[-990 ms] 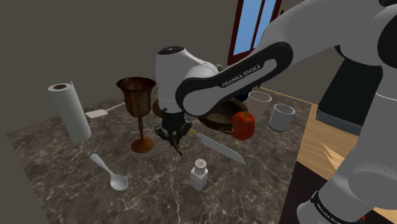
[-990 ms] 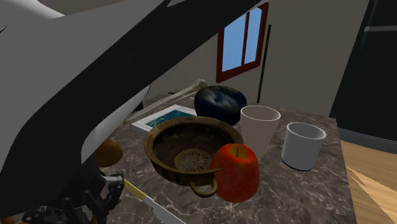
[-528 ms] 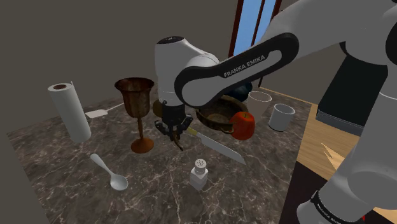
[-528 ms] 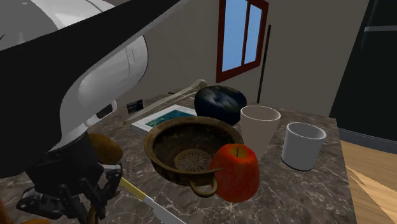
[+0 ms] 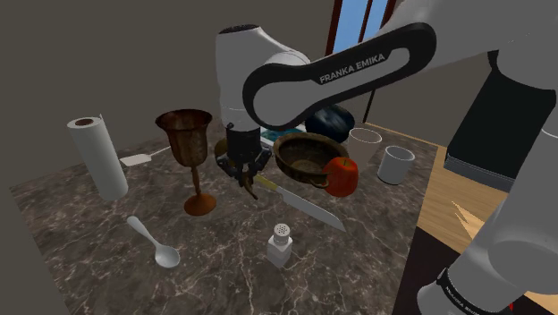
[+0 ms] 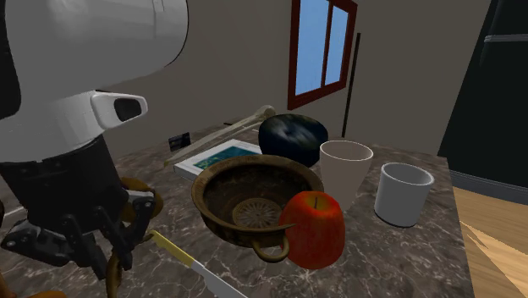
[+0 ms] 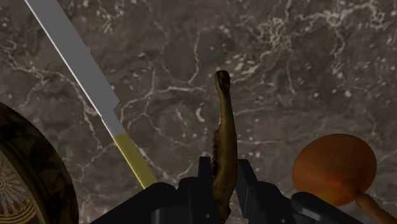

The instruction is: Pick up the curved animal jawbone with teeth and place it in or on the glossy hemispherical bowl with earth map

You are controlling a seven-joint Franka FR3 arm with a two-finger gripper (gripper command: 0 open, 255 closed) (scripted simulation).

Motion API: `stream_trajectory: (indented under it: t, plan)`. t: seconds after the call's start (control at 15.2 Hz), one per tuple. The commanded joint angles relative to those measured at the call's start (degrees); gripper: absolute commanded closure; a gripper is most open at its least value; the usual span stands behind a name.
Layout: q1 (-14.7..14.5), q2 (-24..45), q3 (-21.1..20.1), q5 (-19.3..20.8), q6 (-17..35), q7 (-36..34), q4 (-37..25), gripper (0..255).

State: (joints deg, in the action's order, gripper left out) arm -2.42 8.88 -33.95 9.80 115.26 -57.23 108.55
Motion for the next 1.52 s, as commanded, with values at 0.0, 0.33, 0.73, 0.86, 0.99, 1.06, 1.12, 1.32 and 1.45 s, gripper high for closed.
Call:
stream_trajectory:
  t: [0.0,0.33,0.73,0.86,0.99,1.06,1.12,1.32,1.45]
  plan:
    - [0.1,-0.7,-0.1,-0.5,-1.4,0.5,-0.9,255]
    - [0.2,-1.7,-0.2,-1.4,-5.0,1.2,-3.6,255]
    - [0.3,-2.5,-0.3,-2.0,-9.4,1.9,-7.4,255]
    - [0.3,-2.7,-0.3,-2.2,-10.8,2.1,-8.8,255]
    - [0.2,-2.7,-0.4,-2.3,-12.4,2.2,-10.2,255]
    - [0.2,-2.8,-0.4,-2.3,-13.1,2.3,-11.0,255]
    - [0.2,-2.8,-0.4,-2.3,-13.9,2.3,-11.7,255]
    - [0.1,-2.7,-0.5,-2.3,-16.2,2.5,-14.1,255]
    - [0.0,-2.6,-0.5,-2.3,-17.8,2.5,-15.8,255]
